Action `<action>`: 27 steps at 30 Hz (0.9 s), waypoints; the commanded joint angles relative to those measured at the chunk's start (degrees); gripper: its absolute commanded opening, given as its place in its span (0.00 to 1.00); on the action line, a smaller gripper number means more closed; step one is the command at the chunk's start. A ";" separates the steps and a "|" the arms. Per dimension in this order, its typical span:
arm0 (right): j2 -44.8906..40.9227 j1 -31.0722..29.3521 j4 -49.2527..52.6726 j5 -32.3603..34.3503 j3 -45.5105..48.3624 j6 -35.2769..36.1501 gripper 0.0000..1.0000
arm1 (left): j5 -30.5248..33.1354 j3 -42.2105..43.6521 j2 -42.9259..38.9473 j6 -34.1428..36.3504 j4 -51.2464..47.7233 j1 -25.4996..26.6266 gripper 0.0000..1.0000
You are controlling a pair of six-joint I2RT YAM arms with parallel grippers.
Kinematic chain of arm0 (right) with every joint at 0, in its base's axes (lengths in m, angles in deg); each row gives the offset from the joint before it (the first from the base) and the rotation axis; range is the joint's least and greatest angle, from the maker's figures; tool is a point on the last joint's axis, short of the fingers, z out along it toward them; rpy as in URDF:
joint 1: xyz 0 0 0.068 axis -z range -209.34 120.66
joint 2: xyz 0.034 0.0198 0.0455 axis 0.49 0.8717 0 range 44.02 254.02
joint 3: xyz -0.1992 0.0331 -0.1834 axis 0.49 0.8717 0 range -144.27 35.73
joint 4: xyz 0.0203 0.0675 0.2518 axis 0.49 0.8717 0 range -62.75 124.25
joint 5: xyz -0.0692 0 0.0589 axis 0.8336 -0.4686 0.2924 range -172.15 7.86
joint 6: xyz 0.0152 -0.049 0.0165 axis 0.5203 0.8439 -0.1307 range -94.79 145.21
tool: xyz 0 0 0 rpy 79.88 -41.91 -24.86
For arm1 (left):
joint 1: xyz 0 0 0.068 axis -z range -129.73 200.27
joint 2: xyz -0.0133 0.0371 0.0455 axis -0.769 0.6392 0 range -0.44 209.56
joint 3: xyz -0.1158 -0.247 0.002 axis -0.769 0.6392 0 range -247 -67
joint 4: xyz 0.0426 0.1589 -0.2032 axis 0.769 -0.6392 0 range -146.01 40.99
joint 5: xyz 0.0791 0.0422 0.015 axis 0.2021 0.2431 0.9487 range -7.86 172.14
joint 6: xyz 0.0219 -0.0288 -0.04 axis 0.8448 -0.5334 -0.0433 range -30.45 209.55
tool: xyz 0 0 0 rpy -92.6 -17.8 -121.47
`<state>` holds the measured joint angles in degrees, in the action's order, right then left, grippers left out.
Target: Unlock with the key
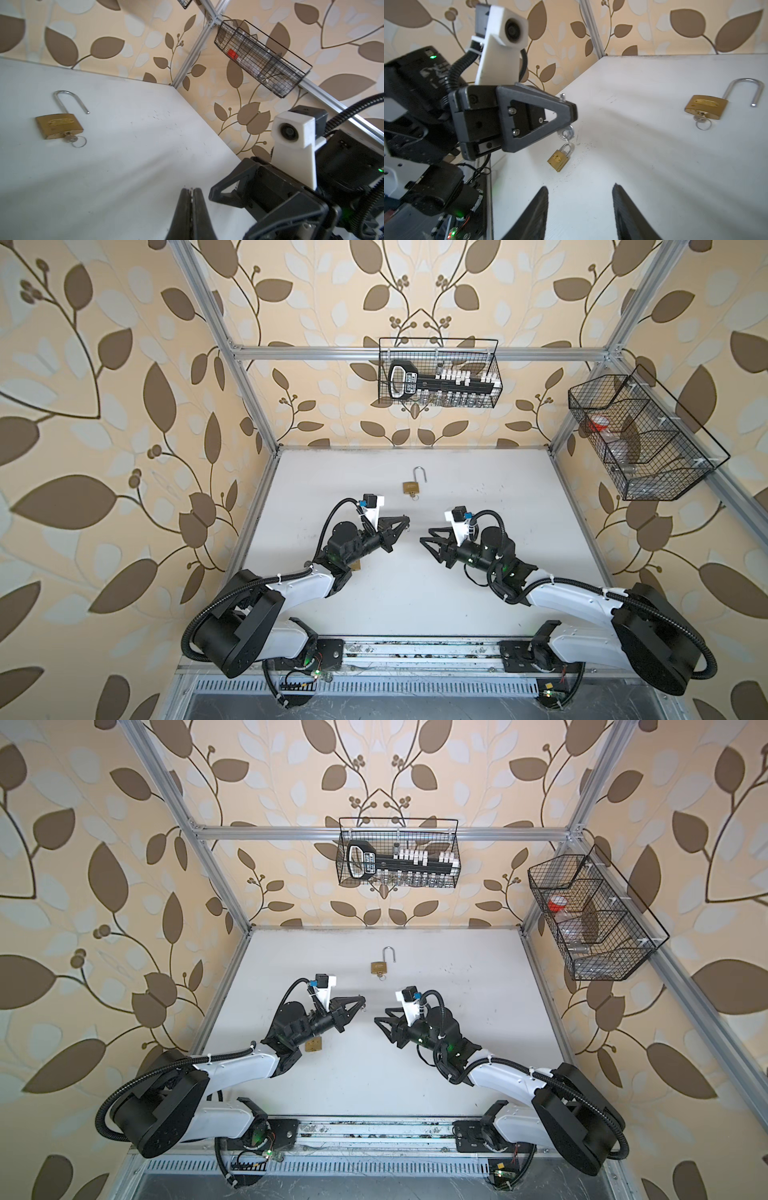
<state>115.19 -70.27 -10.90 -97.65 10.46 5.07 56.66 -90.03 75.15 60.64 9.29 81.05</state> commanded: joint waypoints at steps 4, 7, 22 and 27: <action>0.95 -1.35 0.29 0.64 -2.67 3.03 0.51 | -5.95 -1.31 0.45 -0.23 7.18 0.41 0.00; 0.85 -0.45 -0.91 0.52 -2.17 2.01 0.50 | -7.23 -1.61 1.71 -1.33 8.60 0.63 0.00; 1.58 1.09 -3.94 -4.35 -1.61 0.39 0.40 | -10.29 -2.81 2.54 -1.41 8.41 2.34 0.00; 2.07 1.12 -3.87 -4.58 -1.88 0.37 0.35 | -10.30 -3.01 2.59 -1.33 8.06 2.59 0.00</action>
<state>116.55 -68.98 -13.06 -100.87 9.43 5.33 47.96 -90.92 78.06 58.50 14.28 82.98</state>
